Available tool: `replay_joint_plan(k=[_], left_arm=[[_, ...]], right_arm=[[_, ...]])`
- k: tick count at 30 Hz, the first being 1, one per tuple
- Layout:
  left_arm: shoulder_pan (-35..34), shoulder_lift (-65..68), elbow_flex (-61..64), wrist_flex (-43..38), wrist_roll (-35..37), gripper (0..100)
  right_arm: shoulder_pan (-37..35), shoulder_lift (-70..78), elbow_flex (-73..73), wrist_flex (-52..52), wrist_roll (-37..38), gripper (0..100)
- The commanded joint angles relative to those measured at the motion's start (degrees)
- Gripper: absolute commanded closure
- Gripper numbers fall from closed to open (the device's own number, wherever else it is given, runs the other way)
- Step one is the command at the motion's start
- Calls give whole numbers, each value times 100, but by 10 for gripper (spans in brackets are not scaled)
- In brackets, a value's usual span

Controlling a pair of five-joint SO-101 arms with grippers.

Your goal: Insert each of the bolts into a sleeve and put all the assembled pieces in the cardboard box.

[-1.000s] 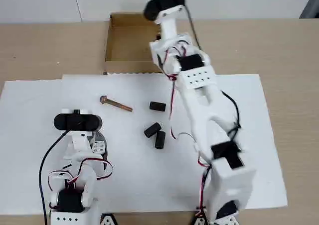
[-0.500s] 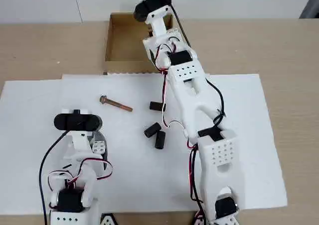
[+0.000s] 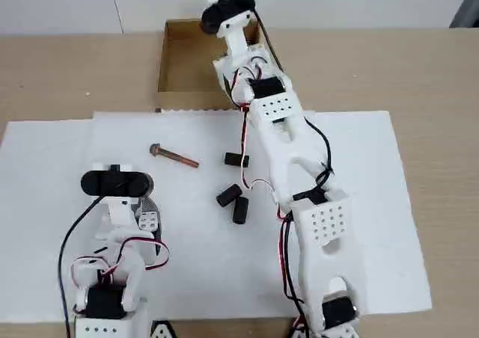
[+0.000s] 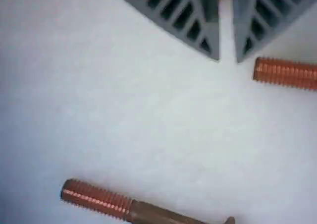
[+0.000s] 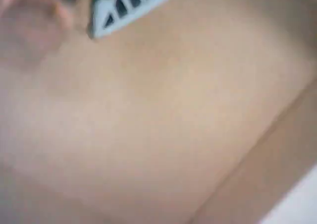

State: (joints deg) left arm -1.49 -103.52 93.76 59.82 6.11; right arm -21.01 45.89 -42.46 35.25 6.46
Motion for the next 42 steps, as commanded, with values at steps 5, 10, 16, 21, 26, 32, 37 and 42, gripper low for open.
replay_joint_plan(k=[5,10,16,21,26,32,37,42], left_arm=[[-26,-62,-13,9,-9,994],[-26,-62,-13,9,-9,994],[-26,-62,-13,9,-9,994],[-26,-62,-13,9,-9,994],[-26,-62,-13,9,-9,994],[-26,-62,-13,9,-9,994],[-26,-62,-13,9,-9,994],[-26,-62,-13,9,-9,994]], right_arm=[[4,-251,-308,13,53,812],[-31,-769,-308,585,26,882],[-22,-1130,-308,1218,35,995],[-84,-1613,-308,2264,44,995],[-145,-2149,-308,3477,44,995],[-198,-2615,-308,4778,44,995],[-198,-2809,-308,5657,44,991],[-189,-2835,-308,6114,53,993]])
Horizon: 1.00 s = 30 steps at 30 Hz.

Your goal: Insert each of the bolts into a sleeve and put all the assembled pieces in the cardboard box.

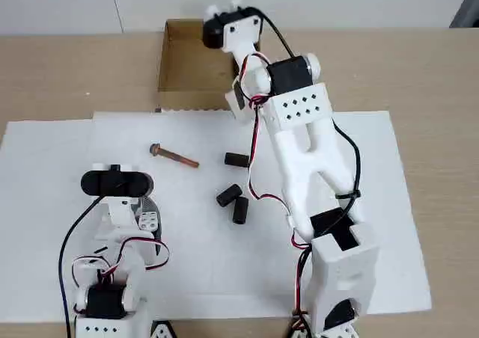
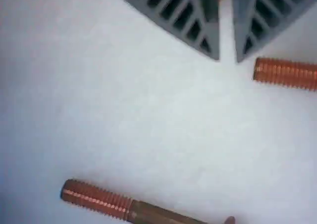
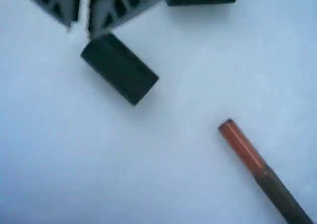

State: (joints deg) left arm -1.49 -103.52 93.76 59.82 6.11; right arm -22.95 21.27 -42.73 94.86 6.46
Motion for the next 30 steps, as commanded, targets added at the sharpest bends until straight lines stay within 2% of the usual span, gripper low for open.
replay_joint_plan(k=[1,5,10,18,24,30], left_arm=[[-26,-62,-13,9,-9,994],[-26,-62,-13,9,-9,994],[-26,-62,-13,9,-9,994],[-26,-62,-13,9,-9,994],[-26,-62,-13,9,-9,994],[-26,-62,-13,9,-9,994]], right_arm=[[4,-382,-281,171,53,994],[-13,-382,-246,224,97,992],[-22,-391,-18,242,967,995],[-470,-338,870,207,2444,987],[-523,-321,1310,145,3525,850],[-567,-312,1415,-198,4053,843]])
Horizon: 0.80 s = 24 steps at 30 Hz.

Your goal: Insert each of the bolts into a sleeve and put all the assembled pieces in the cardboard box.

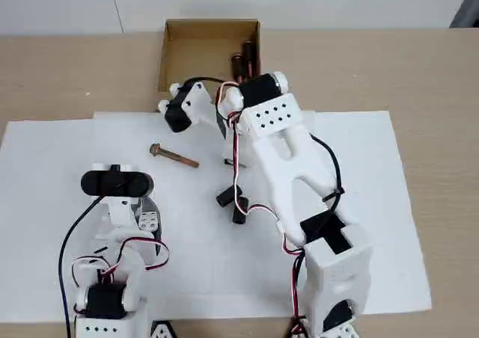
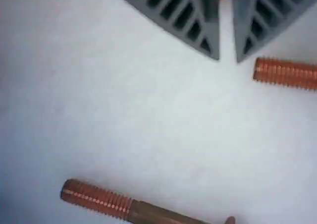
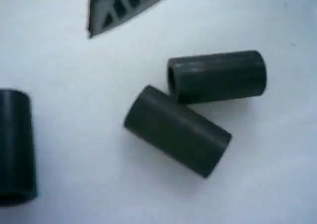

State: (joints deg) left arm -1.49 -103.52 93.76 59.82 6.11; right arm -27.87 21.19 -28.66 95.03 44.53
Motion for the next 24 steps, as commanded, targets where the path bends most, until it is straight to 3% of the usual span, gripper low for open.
replay_joint_plan(k=[1,24], left_arm=[[-26,-62,-13,9,-9,994],[-26,-62,-13,9,-9,994]], right_arm=[[-101,-251,9,-268,325,843],[-84,1323,-26,-1200,914,843]])
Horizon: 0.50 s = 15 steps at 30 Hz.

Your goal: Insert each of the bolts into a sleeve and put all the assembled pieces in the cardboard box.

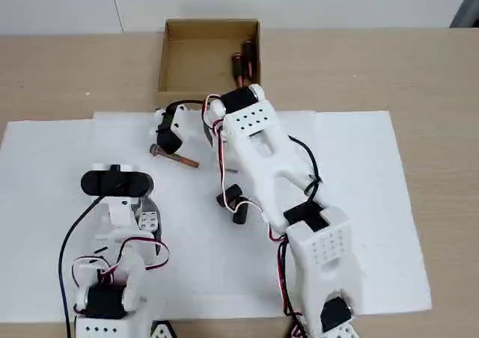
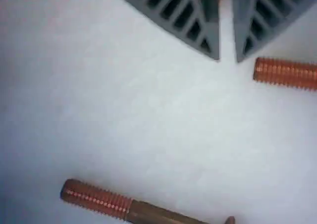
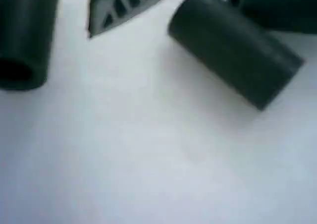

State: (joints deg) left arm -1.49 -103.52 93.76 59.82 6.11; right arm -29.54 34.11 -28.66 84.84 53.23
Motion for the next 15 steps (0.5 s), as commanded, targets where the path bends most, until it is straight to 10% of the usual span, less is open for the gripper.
replay_joint_plan(k=[1,15], left_arm=[[-26,-62,-13,9,-9,994],[-26,-62,-13,9,-18,994]], right_arm=[[101,101,-26,-224,44,844],[145,892,-26,-312,-167,984]])
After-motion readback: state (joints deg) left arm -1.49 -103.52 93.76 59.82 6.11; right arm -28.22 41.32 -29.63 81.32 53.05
